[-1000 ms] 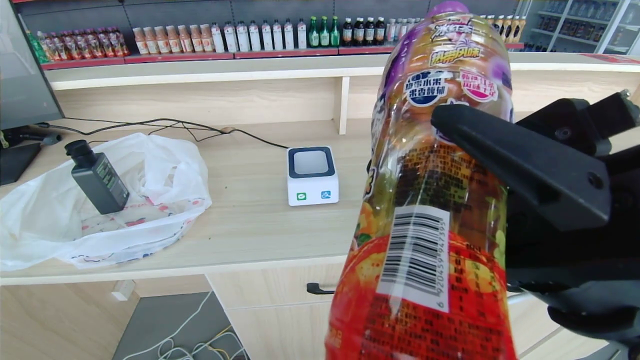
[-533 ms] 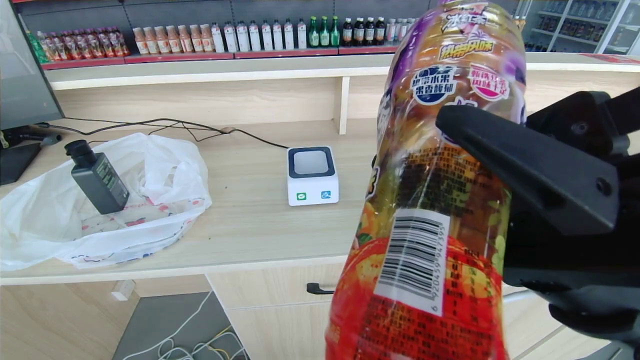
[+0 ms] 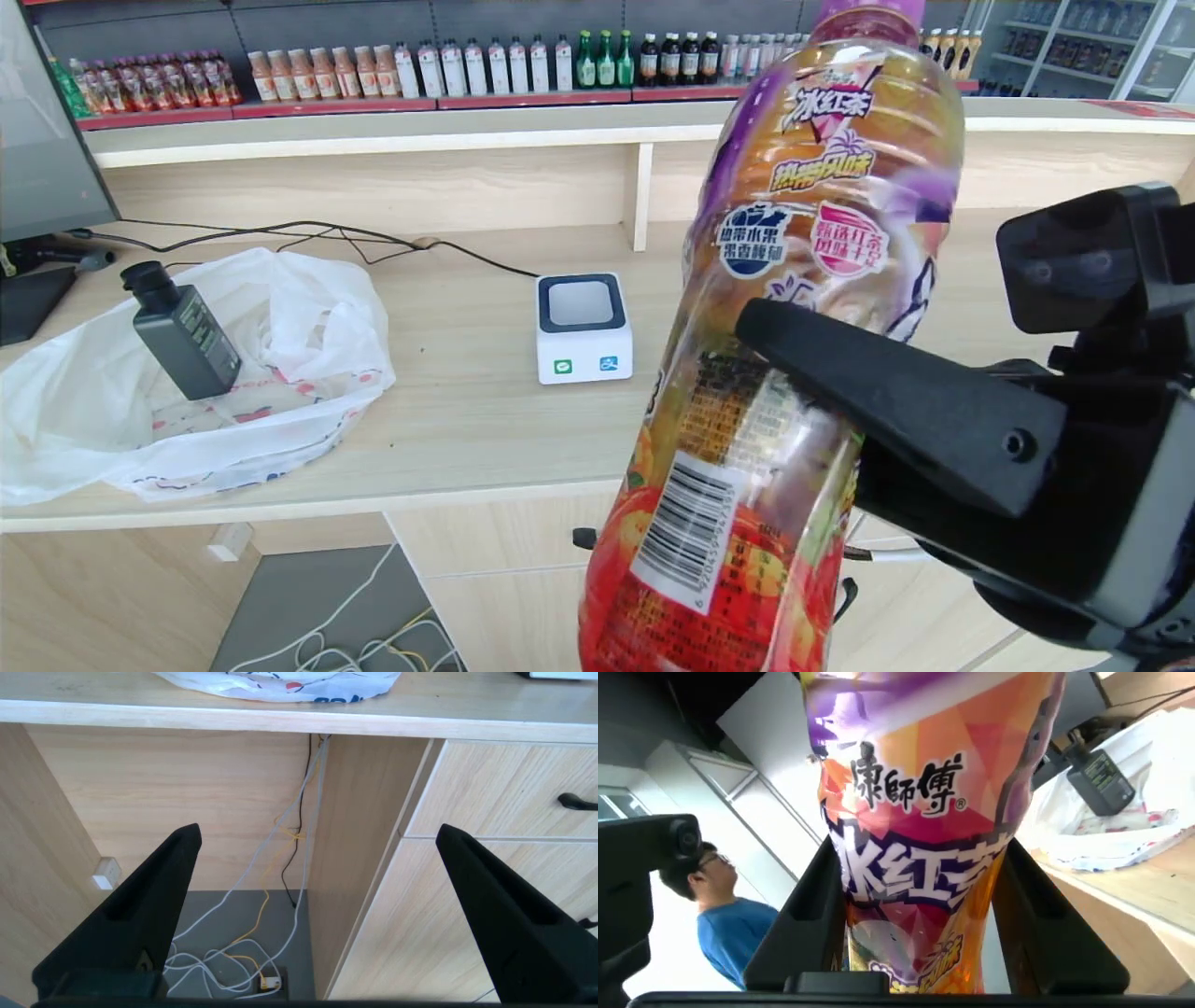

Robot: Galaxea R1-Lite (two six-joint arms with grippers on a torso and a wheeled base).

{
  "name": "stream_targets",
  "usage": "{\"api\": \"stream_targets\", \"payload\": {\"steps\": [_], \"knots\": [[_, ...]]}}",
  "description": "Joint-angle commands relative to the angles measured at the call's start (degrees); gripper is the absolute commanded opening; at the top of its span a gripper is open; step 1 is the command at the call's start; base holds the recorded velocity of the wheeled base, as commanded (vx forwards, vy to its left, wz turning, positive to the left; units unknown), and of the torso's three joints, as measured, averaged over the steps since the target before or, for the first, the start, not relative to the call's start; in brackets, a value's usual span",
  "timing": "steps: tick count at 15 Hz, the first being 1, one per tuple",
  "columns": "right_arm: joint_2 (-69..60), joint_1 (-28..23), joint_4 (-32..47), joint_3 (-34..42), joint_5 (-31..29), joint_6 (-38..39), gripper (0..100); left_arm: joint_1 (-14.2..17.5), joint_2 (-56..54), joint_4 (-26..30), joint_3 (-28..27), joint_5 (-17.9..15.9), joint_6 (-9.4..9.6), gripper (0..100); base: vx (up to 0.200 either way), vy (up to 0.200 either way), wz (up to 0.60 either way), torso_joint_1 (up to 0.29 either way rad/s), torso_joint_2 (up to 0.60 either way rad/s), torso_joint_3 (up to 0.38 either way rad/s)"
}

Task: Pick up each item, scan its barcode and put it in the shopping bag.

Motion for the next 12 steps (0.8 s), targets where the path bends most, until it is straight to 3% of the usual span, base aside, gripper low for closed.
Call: {"api": "stream_targets", "payload": {"steps": [1,4,6,10,12], "knots": [[2.1,-0.1,-0.1,0.5,-0.1,-4.8,0,0.0,0.0,0.0,0.0,0.0,-0.01,100,0.000,0.000,0.00,0.000,0.00,0.000],[5.8,-1.1,-0.1,-0.5,-0.4,-15.8,0,0.0,0.0,0.0,0.0,0.0,-0.01,100,0.000,0.000,0.00,0.000,0.00,0.000],[9.1,-1.6,-0.1,-2.3,-6.8,-25.7,0,0.0,0.0,0.0,0.0,0.0,-0.01,100,0.000,0.000,0.00,0.000,0.00,0.000],[9.4,0.1,0.7,-4.3,-17.6,-35.3,0,0.0,0.0,0.0,0.0,0.0,-0.01,100,0.000,0.000,0.00,0.000,0.00,0.000],[8.4,-0.5,4.8,-5.8,-19.0,-40.2,0,0.0,0.0,0.0,0.0,0.0,-0.01,100,0.000,0.000,0.00,0.000,0.00,0.000]]}}
